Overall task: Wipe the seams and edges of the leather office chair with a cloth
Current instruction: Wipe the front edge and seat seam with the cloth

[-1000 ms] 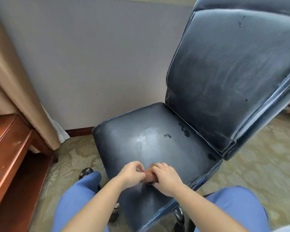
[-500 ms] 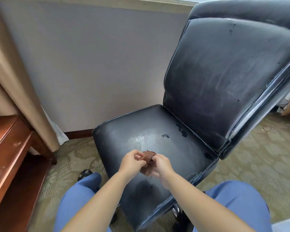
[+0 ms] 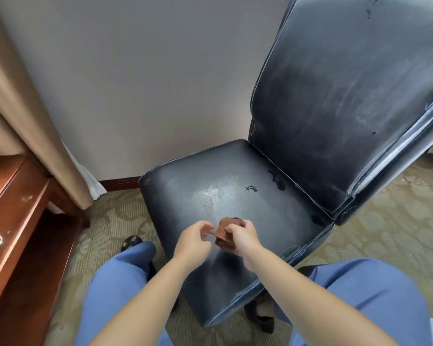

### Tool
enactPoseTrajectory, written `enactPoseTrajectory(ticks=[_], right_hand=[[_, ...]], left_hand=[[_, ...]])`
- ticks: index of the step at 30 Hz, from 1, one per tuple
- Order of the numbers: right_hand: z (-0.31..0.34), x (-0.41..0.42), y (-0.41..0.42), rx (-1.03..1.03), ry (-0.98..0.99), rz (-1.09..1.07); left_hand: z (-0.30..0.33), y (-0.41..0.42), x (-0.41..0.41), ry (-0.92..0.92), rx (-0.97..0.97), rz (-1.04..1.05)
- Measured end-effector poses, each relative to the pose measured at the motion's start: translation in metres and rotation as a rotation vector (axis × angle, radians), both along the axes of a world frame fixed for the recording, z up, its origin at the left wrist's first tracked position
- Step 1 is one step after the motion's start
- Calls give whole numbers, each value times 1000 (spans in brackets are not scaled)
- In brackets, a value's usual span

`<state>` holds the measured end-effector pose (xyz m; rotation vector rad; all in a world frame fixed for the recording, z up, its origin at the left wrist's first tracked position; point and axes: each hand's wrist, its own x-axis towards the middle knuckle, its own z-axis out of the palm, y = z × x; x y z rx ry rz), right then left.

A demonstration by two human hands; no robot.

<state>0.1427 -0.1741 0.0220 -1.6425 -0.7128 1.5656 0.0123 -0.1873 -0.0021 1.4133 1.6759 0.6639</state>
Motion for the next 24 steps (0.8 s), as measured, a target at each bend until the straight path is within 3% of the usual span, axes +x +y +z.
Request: enactPoseTrajectory(ticks=[2, 7, 11, 17, 24], right_hand=[[-5, 7, -2, 113, -177, 117], [-27, 31, -6, 393, -783, 620], [-41, 43, -3, 564, -1121, 896], [-58, 36, -6, 602, -1176, 912], [-58, 54, -16, 780, -1047, 1174]], left_hand=[[-11, -3, -7, 249, -16, -118], [-34, -10, -10, 643, -97, -519], [-39, -15, -10, 757, -139, -578], [-41, -10, -16, 760, -202, -613], [-41, -8, -22, 731, -205, -598]])
